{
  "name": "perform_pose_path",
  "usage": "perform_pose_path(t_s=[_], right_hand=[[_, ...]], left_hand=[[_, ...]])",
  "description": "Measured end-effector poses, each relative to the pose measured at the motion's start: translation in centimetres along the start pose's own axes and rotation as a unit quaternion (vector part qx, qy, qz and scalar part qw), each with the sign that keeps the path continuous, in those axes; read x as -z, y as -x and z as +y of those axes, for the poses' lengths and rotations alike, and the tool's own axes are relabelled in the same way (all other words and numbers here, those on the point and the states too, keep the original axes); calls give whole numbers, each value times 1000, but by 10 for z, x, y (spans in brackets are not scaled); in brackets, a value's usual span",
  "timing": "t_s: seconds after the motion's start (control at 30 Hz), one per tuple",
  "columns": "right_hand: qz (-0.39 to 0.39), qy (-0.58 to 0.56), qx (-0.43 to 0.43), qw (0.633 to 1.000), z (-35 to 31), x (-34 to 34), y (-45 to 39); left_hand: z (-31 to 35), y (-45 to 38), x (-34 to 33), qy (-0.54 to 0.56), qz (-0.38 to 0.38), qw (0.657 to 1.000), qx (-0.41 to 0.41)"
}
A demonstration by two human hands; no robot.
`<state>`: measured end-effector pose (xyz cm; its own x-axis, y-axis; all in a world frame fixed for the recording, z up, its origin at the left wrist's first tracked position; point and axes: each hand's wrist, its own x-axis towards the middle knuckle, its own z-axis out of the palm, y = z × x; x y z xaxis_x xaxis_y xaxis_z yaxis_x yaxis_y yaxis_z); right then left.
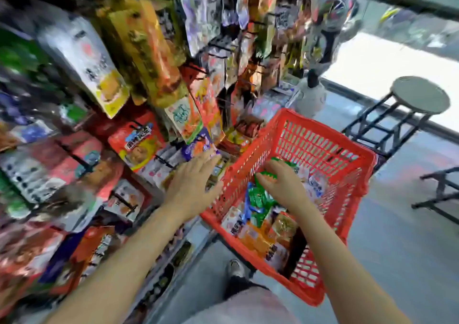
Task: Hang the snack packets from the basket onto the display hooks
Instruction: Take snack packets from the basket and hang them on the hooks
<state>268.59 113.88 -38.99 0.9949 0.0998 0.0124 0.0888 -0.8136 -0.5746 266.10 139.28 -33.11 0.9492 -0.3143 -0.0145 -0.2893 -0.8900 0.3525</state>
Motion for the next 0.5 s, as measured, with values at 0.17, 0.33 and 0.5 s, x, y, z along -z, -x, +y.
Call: perform_pose_path(t_s=[0.17,0.33,0.5], right_hand=[[-87,-9,-145,986,60,-39,-15],[-108,-14,-331,937,88,-77,-25],[-204,114,-283,930,113,-77,-31]], left_hand=[[-5,-30,-69,22,-99,995,25],[-1,-47,-81,-14,-102,995,20],[7,-48,-81,-27,-101,994,18]])
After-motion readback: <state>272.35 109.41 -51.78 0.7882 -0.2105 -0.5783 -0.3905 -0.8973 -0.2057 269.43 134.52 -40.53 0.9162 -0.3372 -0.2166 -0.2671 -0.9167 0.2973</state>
